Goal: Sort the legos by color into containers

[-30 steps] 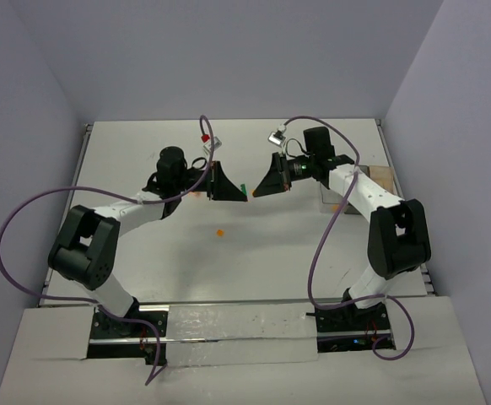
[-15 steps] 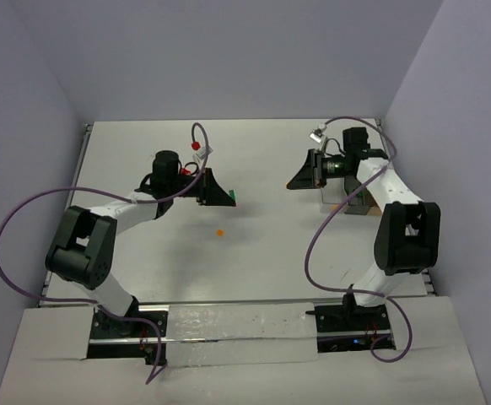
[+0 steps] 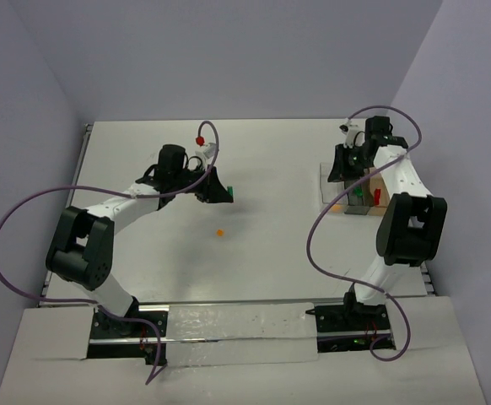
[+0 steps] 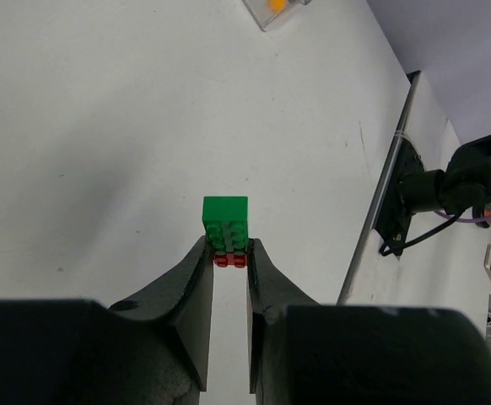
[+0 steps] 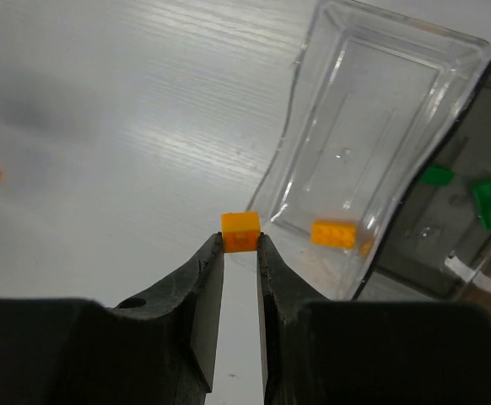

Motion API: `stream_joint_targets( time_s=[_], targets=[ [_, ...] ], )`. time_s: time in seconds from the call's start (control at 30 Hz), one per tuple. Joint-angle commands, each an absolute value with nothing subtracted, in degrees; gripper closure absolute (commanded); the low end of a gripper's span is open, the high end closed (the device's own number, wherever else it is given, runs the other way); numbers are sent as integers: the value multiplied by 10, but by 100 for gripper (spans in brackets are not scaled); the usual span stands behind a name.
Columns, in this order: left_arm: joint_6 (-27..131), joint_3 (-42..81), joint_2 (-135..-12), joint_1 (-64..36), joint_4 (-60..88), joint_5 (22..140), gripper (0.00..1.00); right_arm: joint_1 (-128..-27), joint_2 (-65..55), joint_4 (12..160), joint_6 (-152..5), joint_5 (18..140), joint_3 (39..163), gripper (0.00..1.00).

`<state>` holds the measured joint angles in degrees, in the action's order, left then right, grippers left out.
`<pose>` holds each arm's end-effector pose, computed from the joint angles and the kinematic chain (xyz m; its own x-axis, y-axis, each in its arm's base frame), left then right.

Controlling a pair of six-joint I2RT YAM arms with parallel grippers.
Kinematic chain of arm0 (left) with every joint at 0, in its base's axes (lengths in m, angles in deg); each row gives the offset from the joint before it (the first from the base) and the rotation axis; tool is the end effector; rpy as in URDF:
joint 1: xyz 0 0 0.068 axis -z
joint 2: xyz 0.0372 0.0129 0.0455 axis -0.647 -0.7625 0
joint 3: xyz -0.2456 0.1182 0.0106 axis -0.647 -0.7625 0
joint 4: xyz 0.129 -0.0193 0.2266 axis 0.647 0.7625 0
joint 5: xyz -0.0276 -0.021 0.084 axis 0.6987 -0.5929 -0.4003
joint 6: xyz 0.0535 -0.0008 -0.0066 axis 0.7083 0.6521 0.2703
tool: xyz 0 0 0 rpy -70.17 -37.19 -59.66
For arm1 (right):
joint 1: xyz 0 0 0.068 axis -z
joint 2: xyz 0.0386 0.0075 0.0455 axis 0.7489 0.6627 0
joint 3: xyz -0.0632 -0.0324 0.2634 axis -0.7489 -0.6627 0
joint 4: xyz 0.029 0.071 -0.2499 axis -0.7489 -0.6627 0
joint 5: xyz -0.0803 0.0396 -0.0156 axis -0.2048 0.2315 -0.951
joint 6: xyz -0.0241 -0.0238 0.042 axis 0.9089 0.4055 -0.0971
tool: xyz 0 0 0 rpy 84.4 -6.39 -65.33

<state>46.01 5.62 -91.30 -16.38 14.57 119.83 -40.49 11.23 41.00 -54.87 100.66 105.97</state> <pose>0.3116 -0.1668 0.2287 -0.7351 0.1025 -0.6702 0.6409 0.4275 -0.6376 0.3536 -0.0323 0.2690 -0.8384 -0.0592 -0.5418 -0.2749 0.9043 0.3266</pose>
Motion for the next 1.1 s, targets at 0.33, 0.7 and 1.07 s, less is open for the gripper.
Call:
stream_joint_targets(
  time_s=[0.33,0.7,1.07],
  targets=[
    [519,85,-892,-158,192,1194,100,-411,188,404,-556,925,1103,45],
    [542,67,-893,-148,202,1303,100,-437,129,359,-525,1196,1139,44],
    [508,54,-865,-125,170,1398,100,-625,69,455,-560,1410,1062,45]
  ],
)
